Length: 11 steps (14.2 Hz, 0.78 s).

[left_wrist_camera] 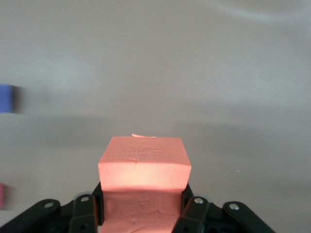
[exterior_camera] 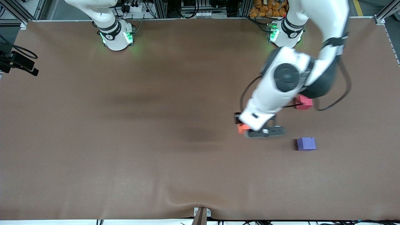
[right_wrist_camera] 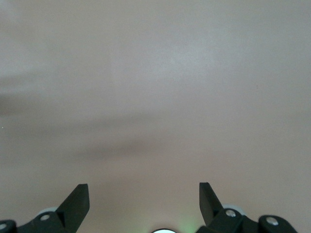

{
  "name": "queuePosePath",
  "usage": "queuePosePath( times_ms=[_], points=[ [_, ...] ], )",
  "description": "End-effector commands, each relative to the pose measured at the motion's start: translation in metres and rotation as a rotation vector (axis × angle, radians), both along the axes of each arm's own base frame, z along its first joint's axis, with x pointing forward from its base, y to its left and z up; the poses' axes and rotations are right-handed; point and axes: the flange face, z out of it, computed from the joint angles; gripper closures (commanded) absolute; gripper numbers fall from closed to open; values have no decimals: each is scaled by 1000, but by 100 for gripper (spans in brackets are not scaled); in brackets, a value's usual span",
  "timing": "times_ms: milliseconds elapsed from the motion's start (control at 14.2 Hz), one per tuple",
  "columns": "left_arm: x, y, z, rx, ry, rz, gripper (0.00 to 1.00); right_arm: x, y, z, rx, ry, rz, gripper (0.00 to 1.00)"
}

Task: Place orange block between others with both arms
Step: 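Carry the orange cube into the gap between pink and purple cubes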

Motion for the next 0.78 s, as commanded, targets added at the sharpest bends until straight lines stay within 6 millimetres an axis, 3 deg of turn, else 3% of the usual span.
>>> queuePosePath(
  times_ms=[0,141,353,705],
  points=[
    [0,57,23,5,35,-38,100,-4,-1,8,-7,-15,-13,0],
    [8,104,38,6,34,-54,100,-3,-1,7,-6,-14,-12,0],
    [8,157,42,20,98,-93,99,-3,1,7,-6,-14,-9,0],
    [8,208,30,27,139,-95,98,-3,1,6,-6,-11,-9,0]
  ],
)
